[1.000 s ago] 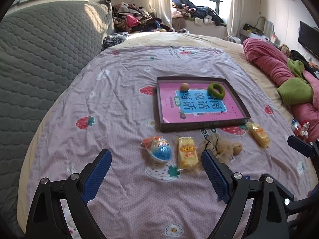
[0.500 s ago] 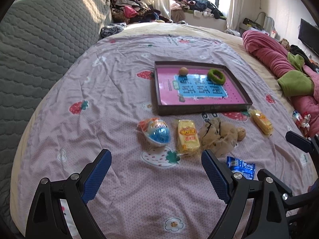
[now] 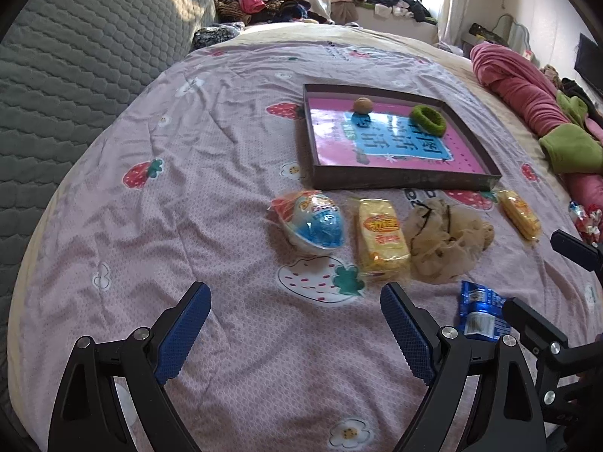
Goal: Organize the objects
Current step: 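Move the left gripper to the blue egg toy while the right gripper approaches the beige mesh bag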
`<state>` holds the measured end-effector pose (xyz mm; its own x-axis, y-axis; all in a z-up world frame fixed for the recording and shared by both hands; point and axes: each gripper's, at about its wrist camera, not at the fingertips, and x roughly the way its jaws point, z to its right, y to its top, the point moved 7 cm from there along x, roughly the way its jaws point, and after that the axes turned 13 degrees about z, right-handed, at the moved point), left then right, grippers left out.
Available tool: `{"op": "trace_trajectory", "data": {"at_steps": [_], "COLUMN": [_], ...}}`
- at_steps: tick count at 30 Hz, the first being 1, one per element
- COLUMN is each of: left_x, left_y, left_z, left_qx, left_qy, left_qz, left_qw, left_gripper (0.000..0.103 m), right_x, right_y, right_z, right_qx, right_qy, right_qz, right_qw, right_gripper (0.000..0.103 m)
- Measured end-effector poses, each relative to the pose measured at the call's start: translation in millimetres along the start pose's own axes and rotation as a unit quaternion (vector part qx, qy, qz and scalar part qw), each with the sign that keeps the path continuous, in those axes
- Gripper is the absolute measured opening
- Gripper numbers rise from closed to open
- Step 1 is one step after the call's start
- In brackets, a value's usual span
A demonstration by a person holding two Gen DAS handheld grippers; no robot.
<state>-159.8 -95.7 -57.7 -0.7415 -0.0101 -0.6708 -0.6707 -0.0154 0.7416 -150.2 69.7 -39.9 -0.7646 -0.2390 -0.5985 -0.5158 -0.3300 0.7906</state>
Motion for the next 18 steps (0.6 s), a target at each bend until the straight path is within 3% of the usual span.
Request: {"op": "trace_trajectory", "data": {"at_steps": [18], "left_x": [49.1], "left_y": [3.0], "left_z": [-0.7], "left_qx": [0.0], "left_qy": [0.009], "left_qz": [-0.013], "left_qw": [0.9999], "left_gripper": [0.092], "right_x": [49.8], "right_y": [-2.6], "right_z": [3.1], "right_qx": [-0.021], "right_qy": [-0.013], "right_qz": [-0.025], "right_qw": [0.999], "right_gripper": [0.088]}}
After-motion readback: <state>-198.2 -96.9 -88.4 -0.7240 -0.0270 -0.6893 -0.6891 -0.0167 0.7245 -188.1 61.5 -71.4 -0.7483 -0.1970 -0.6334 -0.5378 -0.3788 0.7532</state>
